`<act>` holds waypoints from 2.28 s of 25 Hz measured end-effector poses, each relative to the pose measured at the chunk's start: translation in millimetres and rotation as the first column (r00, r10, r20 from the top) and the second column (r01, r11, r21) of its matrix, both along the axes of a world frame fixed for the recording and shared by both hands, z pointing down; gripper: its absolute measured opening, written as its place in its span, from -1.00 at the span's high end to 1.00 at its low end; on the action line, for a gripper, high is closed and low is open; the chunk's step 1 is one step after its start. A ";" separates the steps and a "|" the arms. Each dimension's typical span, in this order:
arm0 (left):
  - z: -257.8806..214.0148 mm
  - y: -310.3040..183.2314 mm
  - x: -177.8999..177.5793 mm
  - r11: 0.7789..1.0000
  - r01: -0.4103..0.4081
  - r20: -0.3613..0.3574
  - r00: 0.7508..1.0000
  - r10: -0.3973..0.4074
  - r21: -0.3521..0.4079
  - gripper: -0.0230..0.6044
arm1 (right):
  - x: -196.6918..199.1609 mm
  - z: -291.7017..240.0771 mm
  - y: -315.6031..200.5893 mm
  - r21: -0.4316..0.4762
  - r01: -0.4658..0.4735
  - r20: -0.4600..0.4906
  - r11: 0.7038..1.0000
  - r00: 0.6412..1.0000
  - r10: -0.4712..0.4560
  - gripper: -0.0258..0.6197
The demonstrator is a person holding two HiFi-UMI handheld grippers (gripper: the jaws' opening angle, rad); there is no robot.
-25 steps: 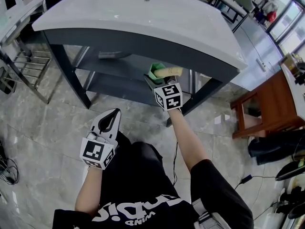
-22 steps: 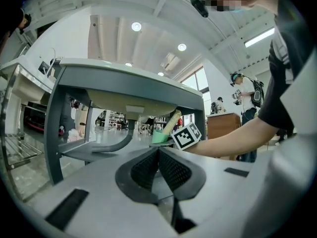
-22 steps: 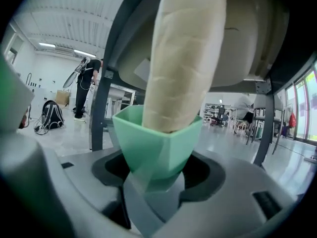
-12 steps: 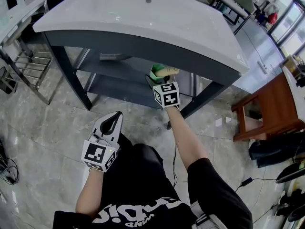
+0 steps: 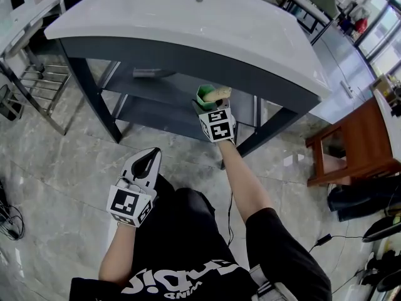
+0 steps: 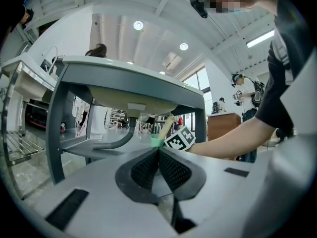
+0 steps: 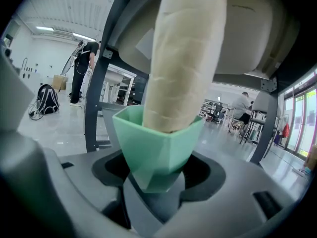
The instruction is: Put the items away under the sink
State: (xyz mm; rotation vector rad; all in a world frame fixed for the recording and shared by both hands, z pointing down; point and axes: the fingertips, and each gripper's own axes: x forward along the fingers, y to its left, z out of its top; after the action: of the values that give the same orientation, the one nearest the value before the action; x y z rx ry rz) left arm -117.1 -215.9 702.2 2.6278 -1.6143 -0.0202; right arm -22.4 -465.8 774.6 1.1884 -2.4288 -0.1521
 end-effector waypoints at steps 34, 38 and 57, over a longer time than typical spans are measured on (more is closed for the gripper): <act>11.4 -2.0 5.1 1.000 -0.012 -0.026 1.000 0.011 -0.026 0.87 | 1.8 -0.1 -5.6 -0.059 -0.055 0.048 0.997 0.997 0.058 -0.35; 12.5 -1.7 3.6 1.000 -0.013 -0.029 0.999 0.012 -0.029 0.87 | 7.3 -0.8 -6.0 -0.068 -0.065 0.054 0.996 0.996 0.069 -0.37; 12.9 5.1 0.2 1.000 -0.008 -0.037 0.999 0.007 -0.030 0.87 | 21.9 -13.8 128.2 -0.083 0.031 0.214 0.996 0.977 -0.012 -0.37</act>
State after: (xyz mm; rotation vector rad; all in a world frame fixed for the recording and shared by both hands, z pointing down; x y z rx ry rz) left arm -116.9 -210.9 715.1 2.5952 -1.5809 -0.0433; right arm -0.5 -337.6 760.8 1.1938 -2.6037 0.0776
